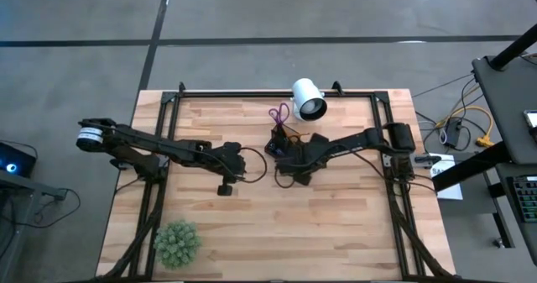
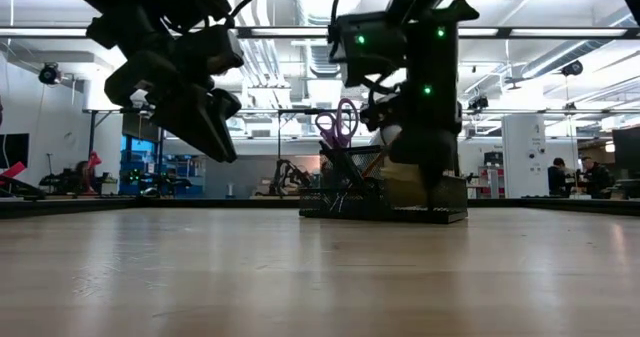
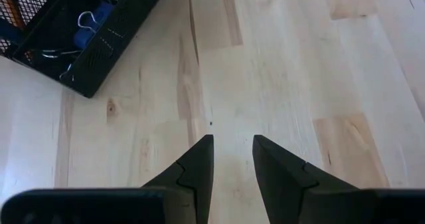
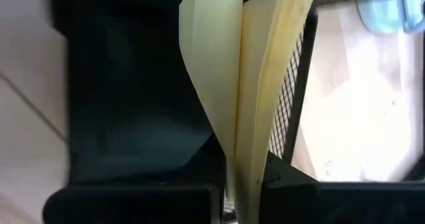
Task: Pick and place office supplies into organizer
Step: Put the yellow sticky notes into the black mesh organizer, then adjust the black mesh organizer on the table
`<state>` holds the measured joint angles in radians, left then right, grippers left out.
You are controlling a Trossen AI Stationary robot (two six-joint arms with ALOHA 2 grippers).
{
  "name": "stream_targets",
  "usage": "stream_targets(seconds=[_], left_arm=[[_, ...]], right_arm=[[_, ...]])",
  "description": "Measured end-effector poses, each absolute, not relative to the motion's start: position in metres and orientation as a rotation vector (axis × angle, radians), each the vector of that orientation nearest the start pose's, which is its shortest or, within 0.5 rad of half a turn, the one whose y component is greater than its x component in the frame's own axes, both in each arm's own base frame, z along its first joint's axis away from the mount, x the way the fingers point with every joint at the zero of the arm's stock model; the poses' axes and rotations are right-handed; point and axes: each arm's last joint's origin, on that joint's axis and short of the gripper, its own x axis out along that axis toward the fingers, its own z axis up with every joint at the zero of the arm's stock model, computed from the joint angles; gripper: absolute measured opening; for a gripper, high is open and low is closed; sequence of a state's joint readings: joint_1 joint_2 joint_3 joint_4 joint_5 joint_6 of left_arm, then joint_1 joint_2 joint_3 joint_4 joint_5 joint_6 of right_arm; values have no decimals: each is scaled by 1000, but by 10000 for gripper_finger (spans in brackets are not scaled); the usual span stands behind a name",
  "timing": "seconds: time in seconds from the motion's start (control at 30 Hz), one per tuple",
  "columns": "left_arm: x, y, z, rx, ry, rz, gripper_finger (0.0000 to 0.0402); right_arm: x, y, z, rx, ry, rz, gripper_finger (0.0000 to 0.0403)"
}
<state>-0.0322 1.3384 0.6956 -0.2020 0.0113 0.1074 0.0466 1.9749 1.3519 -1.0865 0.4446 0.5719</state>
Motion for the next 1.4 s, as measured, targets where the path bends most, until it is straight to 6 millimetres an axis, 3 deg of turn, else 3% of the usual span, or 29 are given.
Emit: stream_targets(seconds=[0.2,0.53,0.67,0.9,1.03,1.23,1.4], left_arm=[[255,-9,189,110,840,-85,90],[256,-9,190,63,838,-65,90],[256,-9,190,62,837,-64,90],[256,-9,190,61,837,-65,90],[256,-9,190,61,838,-65,90],[257,-9,192,63,832,-65,90],[259,-5,196,70,820,-58,90]], right_arm=[[351,9,160,53,1469,-671,29],[351,11,159,54,1494,-608,136],[348,21,158,94,1566,-484,166],[345,40,164,62,1598,-423,187],[346,44,177,85,1568,-490,189],[340,54,217,22,1318,-655,188],[317,59,216,400,1297,-801,179]])
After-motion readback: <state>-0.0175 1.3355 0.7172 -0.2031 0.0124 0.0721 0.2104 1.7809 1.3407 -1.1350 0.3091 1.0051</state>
